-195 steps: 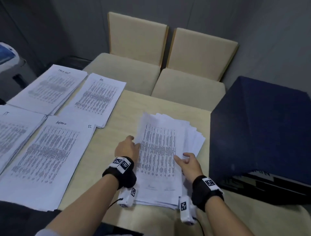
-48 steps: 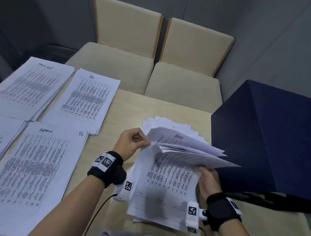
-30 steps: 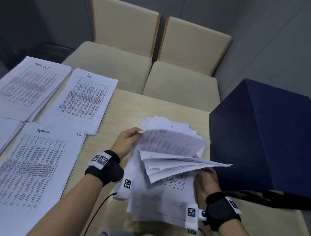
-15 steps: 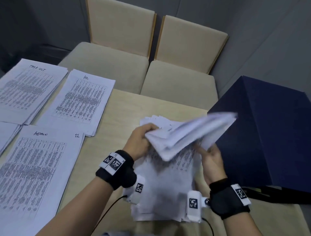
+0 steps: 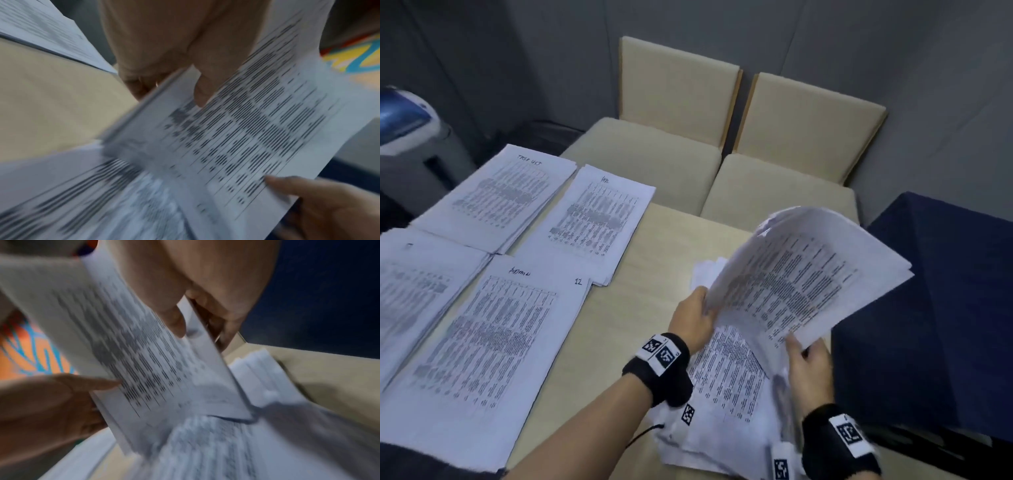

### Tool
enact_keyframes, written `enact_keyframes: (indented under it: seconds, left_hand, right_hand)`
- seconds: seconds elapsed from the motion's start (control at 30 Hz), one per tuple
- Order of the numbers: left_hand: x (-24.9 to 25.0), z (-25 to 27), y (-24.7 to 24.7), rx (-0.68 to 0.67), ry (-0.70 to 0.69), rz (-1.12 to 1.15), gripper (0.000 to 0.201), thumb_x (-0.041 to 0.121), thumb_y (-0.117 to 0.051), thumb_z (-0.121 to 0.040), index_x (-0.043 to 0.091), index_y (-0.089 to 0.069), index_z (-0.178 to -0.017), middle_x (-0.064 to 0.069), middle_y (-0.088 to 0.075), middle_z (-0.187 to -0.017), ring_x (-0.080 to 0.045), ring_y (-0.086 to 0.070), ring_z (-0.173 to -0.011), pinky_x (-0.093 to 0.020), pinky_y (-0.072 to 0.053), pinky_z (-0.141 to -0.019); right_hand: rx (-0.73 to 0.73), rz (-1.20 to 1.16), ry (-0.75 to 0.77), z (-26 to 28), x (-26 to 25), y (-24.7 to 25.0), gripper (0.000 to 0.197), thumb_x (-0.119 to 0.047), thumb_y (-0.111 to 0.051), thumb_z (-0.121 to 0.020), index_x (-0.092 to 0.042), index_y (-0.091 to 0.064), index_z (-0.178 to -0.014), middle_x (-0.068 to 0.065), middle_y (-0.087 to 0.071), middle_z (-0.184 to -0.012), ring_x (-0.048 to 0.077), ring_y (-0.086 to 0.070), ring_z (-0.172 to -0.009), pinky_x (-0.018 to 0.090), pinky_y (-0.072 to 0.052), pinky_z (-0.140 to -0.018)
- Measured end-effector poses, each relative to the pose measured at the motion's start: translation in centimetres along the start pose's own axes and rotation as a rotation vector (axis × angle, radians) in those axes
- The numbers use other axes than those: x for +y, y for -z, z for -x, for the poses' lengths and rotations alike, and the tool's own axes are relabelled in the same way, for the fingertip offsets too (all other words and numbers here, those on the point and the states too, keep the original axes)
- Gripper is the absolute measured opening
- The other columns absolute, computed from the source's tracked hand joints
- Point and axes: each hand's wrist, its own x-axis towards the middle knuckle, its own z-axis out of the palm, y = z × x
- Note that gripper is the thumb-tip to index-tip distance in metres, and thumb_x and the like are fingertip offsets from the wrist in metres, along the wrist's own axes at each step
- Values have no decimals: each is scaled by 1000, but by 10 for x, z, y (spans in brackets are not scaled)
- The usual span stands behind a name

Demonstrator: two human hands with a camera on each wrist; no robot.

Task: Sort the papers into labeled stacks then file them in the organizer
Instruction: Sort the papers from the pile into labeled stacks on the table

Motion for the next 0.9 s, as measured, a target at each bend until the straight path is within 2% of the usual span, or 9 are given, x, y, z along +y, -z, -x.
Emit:
enact_keyframes:
  seconds: [0.1, 0.17, 0.23, 0.33, 0.37, 0.47, 0.53, 0.7, 0.9]
  left_hand:
    - [-8, 14, 10, 25, -3, 166, 20, 25, -54, -97, 15, -56, -114, -4, -69, -105, -22, -68, -92, -45, -57, -80]
    - [-6, 24, 22, 76, 1, 238, 27, 33, -54, -97, 17, -54, -118, -1, -67, -109, -17, -67, -95, -37, -57, -80]
    - [-11, 31, 37, 123, 18, 256, 30, 32, -51, -99, 15, -51, -124, -3, -64, -117, -18, -64, -105, -40, -54, -90]
    - [-22, 33, 68, 245, 66, 276, 40, 31, -51, -97, 10, -49, -132, -5, -60, -128, -21, -60, -115, -43, -49, -99]
    - [-25, 30, 86, 293, 86, 272, 41, 30, -52, -96, 9, -49, -131, -6, -61, -127, -22, -60, -114, -41, -50, -98]
    - [-33, 12, 156, 437, 132, 179, 23, 24, -53, -94, 14, -56, -114, -11, -66, -111, -30, -64, -98, -43, -54, -87]
    - [-42, -8, 206, 508, 204, 49, 24, 23, -53, -90, 11, -58, -110, -14, -67, -109, -33, -64, -97, -45, -54, -86]
    - [-76, -65, 297, 475, 414, -346, 27, 11, -47, -91, 1, -58, -113, -21, -65, -105, -37, -61, -95, -38, -49, -78]
    - [-127, -133, 322, 343, 475, -470, 24, 8, -46, -90, 1, -56, -111, -20, -62, -102, -31, -53, -82, -34, -43, -69]
  right_hand:
    - [-42, -50, -21, -3, -14, -3, 48, -22, -46, -103, -12, -35, -149, -11, -39, -136, 9, -40, -128, 25, -31, -104]
    - [-63, 5, 67, -12, -25, -7, 52, -26, -46, -103, -12, -32, -151, -6, -36, -149, 13, -40, -134, 34, -30, -113]
    - [-136, -23, 104, -19, -39, -15, 51, -27, -48, -102, -11, -34, -149, 2, -39, -152, 15, -45, -134, 38, -33, -114]
    - [-299, -74, 132, -17, -56, -37, 18, -23, -50, -101, -15, -53, -116, -3, -62, -111, -6, -57, -96, 20, -44, -90]
    - [-334, -79, 131, -15, -58, -45, 12, -24, -50, -101, -17, -53, -109, -6, -58, -97, -3, -57, -88, 18, -44, -84]
    - [-424, -70, 42, -12, -45, -61, 21, -24, -50, -100, -15, -52, -119, 4, -62, -102, 21, -61, -88, 31, -52, -79]
    - [-444, -3, -22, -17, -27, -62, 19, -20, -53, -99, -14, -53, -117, 11, -64, -106, 22, -63, -84, 29, -53, -73]
    - [-374, 241, -262, -32, 21, -53, 14, -21, -61, -95, -12, -60, -106, 13, -64, -102, 26, -65, -89, 45, -52, -86]
    - [-112, 295, -398, -37, 57, -52, 13, -4, -67, -89, 4, -62, -98, 27, -64, -91, 33, -59, -76, 43, -49, -82]
